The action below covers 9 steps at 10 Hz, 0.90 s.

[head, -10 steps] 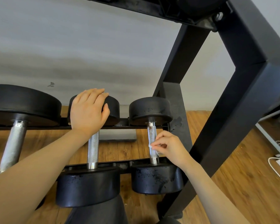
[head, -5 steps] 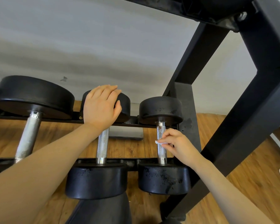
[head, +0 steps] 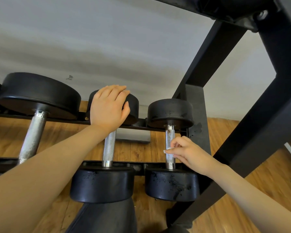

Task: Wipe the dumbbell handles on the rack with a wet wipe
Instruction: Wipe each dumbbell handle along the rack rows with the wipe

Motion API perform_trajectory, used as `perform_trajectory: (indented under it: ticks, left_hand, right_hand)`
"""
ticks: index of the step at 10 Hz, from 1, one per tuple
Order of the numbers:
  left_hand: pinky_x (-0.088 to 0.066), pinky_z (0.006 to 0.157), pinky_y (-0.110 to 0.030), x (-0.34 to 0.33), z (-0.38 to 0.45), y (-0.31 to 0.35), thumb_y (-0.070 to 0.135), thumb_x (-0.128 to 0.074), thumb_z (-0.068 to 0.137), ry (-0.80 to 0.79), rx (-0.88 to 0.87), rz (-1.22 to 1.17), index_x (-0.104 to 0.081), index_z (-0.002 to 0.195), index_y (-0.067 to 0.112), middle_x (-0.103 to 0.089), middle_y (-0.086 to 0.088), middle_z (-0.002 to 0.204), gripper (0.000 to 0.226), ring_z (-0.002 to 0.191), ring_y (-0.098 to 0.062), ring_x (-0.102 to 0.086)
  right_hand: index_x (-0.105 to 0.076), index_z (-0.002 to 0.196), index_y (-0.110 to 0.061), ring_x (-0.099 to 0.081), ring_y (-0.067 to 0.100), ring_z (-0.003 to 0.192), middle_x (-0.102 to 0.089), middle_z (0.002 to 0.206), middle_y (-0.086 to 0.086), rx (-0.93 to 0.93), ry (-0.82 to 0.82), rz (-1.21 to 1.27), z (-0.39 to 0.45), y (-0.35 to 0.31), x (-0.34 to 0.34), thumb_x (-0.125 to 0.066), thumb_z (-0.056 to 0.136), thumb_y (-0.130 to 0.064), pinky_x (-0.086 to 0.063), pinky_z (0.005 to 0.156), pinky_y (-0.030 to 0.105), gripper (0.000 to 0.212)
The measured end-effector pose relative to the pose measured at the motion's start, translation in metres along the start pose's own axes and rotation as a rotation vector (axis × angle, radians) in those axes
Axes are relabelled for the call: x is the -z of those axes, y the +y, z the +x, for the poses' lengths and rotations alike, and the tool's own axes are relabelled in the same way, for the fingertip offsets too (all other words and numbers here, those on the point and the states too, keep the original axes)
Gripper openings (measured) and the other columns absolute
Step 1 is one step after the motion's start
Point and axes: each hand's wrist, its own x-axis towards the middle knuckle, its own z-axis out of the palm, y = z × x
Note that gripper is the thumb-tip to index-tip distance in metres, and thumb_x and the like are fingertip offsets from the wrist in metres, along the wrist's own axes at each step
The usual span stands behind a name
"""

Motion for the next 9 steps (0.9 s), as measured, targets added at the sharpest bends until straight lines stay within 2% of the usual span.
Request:
perform_trajectory:
  ticks: [1, 2, 4, 5, 6, 7, 8, 9]
  left_hand:
    - [-0.044, 0.104, -0.045, -0.001, 0.000, 0.000, 0.030, -0.042, 0.097, -0.001, -0.001, -0.003, -0.067, 0.122, 0.011, -0.066, -0.009, 0.126, 0.040, 0.119, -0.027, -0.060]
    - [-0.043, 0.105, -0.045, 0.000, 0.000, 0.000, 0.031, -0.042, 0.097, 0.002, 0.002, -0.001, -0.067, 0.122, 0.011, -0.066, -0.009, 0.126, 0.041, 0.119, -0.027, -0.060]
    - [-0.043, 0.105, -0.045, 0.000, 0.000, 0.000, 0.031, -0.042, 0.097, -0.003, 0.005, 0.004, -0.066, 0.123, 0.011, -0.066, -0.009, 0.127, 0.041, 0.119, -0.027, -0.060]
    - [-0.042, 0.106, -0.045, 0.000, 0.000, 0.000, 0.030, -0.043, 0.097, -0.007, 0.010, 0.002, -0.066, 0.123, 0.011, -0.065, -0.009, 0.128, 0.040, 0.120, -0.027, -0.059]
    - [-0.041, 0.106, -0.044, 0.000, 0.000, 0.000, 0.030, -0.043, 0.097, -0.015, 0.010, 0.004, -0.066, 0.124, 0.011, -0.065, -0.008, 0.129, 0.040, 0.121, -0.026, -0.058]
    - [-0.041, 0.106, -0.044, -0.001, 0.000, -0.001, 0.030, -0.043, 0.097, -0.015, 0.013, 0.005, -0.066, 0.124, 0.011, -0.065, -0.009, 0.129, 0.040, 0.121, -0.026, -0.058]
    - [-0.041, 0.106, -0.044, -0.001, 0.000, -0.001, 0.030, -0.043, 0.097, -0.013, 0.011, 0.006, -0.066, 0.124, 0.011, -0.065, -0.009, 0.129, 0.040, 0.121, -0.026, -0.058]
    - [-0.041, 0.106, -0.044, -0.001, 0.000, -0.001, 0.030, -0.042, 0.097, -0.008, -0.003, 0.007, -0.066, 0.123, 0.010, -0.065, -0.009, 0.128, 0.041, 0.120, -0.027, -0.059]
  right_hand:
    - [-0.070, 0.114, -0.016, -0.038, 0.005, 0.093, -0.054, 0.099, -0.002, -0.001, -0.005, 0.015, 0.004, 0.001, 0.000, -0.070, 0.085, -0.003, -0.032, 0.085, 0.005, 0.032]
    - [-0.069, 0.115, -0.019, -0.043, 0.008, 0.092, -0.053, 0.101, -0.004, 0.012, -0.001, 0.035, 0.001, 0.000, -0.004, -0.070, 0.086, -0.005, -0.040, 0.077, 0.017, 0.032]
    - [-0.067, 0.114, -0.014, -0.045, 0.015, 0.098, -0.053, 0.108, 0.001, -0.039, -0.024, -0.070, 0.007, 0.006, -0.006, -0.061, 0.092, -0.009, -0.049, 0.080, 0.034, 0.024]
    - [-0.070, 0.108, -0.014, -0.044, 0.014, 0.093, -0.053, 0.101, -0.002, 0.074, -0.103, -0.193, 0.010, -0.002, -0.009, -0.082, 0.070, -0.003, -0.052, 0.064, 0.027, 0.041]
    - [-0.070, 0.108, -0.016, -0.046, 0.017, 0.093, -0.053, 0.103, 0.001, 0.063, -0.126, -0.201, 0.013, -0.001, -0.004, -0.074, 0.082, -0.010, -0.051, 0.069, 0.034, 0.027]
    - [-0.072, 0.103, -0.016, -0.049, 0.019, 0.086, -0.053, 0.097, 0.002, 0.071, -0.052, -0.210, 0.014, 0.000, 0.004, -0.074, 0.084, -0.016, -0.049, 0.064, 0.036, 0.019]
    - [-0.068, 0.094, -0.019, -0.041, 0.013, 0.082, -0.047, 0.092, -0.002, 0.081, -0.058, -0.215, 0.010, -0.002, -0.001, -0.075, 0.084, -0.018, -0.046, 0.059, 0.032, 0.012]
    - [-0.068, 0.088, -0.021, -0.040, 0.014, 0.078, -0.047, 0.088, -0.002, 0.114, -0.089, -0.306, 0.009, -0.001, -0.004, -0.079, 0.078, -0.017, -0.044, 0.056, 0.031, 0.015]
